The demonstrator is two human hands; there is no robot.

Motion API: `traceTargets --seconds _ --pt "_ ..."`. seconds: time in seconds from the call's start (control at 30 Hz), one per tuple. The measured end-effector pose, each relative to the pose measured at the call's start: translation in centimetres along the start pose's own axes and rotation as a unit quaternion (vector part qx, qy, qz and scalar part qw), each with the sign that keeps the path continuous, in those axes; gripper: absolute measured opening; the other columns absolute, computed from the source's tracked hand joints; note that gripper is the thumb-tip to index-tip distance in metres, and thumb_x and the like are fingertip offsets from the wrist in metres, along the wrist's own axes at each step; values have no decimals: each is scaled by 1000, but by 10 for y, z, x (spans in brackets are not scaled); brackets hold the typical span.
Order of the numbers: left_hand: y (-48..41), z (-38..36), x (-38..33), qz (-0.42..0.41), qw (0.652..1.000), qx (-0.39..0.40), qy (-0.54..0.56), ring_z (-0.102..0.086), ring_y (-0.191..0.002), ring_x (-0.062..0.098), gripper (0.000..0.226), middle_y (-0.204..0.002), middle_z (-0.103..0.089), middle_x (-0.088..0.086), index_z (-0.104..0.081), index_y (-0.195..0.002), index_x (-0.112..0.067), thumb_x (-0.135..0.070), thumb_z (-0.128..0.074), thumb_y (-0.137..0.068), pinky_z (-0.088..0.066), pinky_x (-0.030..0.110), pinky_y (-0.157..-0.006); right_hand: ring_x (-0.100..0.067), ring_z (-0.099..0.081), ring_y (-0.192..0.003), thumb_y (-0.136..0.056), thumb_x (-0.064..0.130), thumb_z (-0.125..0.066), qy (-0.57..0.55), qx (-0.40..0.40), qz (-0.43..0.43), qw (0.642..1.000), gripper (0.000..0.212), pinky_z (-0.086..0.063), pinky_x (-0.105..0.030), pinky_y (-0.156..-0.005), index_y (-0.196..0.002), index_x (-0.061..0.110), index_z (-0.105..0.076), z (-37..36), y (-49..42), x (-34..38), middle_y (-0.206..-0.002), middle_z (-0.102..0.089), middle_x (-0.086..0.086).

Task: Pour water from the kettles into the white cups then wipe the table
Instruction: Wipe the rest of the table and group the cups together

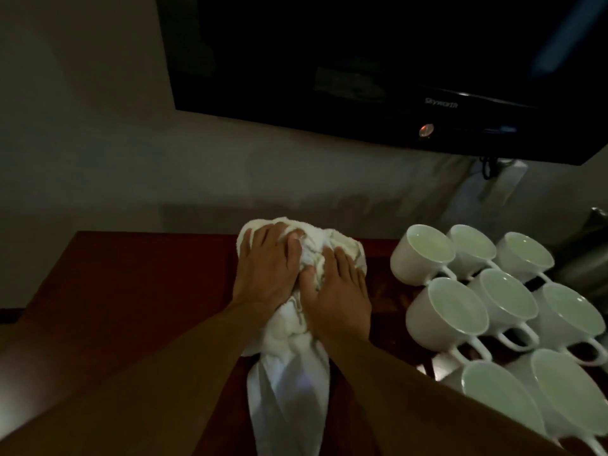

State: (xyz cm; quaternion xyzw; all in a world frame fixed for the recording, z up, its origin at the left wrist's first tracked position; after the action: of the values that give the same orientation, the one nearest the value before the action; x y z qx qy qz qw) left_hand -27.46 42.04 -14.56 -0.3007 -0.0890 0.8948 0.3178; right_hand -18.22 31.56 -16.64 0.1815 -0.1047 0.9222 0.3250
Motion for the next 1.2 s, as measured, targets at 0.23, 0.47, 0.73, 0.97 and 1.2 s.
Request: traceTargets --seconds 0.23,0.47,0.73,0.97,1.2 --pt "-13 0 0 11 1000 12 -9 -47 -127 27 47 -133 -56 9 -60 -128 -13 -34 -26 -102 -31 48 -113 -18 -11 -155 -102 58 -29 3 -1 9 1000 66 -9 -38 -127 -160 28 -20 0 -25 3 -168 -17 1" --pt "40 22 9 -4 997 14 -81 -47 -119 20 62 -131 -53 0 -59 -124 -26 -47 -7 -97 -34 42 -110 -16 -11 -155 -101 61 -25 28 17 23 999 67 -9 -36 -127 -161 31 -18 -4 23 12 -169 -14 3" --pt "161 70 71 -40 973 83 -212 -28 -142 24 61 -152 -36 3 -36 -144 -23 -47 -6 -97 -21 48 -116 -12 -11 -155 -98 65 -21 22 46 88 995 70 -10 -36 -127 -160 33 -20 -20 141 69 -168 -16 5" --pt "276 137 108 -28 963 66 -261 -26 -143 28 56 -154 -34 7 -33 -146 -18 -41 -6 -103 -20 50 -115 -11 -6 -155 -99 65 -20 23 67 147 987 69 -8 -35 -127 -161 34 -14 -36 254 124 -169 -11 6" --pt "353 181 78 -77 951 44 -295 -34 -135 35 50 -144 -42 14 -41 -138 -10 -37 -40 -96 -31 55 -109 -14 -10 -155 -100 64 -22 14 61 154 986 69 -9 -38 -127 -161 31 -18 -31 331 128 -169 -14 2"
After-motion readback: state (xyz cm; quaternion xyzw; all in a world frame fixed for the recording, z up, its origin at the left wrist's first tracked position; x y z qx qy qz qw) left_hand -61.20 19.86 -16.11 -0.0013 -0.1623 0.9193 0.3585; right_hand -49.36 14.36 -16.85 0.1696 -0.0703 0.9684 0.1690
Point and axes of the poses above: each hand's wrist, its own y-axis away from the middle knuckle, its own z-axis out of the back of the hand, x = y × z, the point moved 8 cm from there along -y, towards the middle knuckle
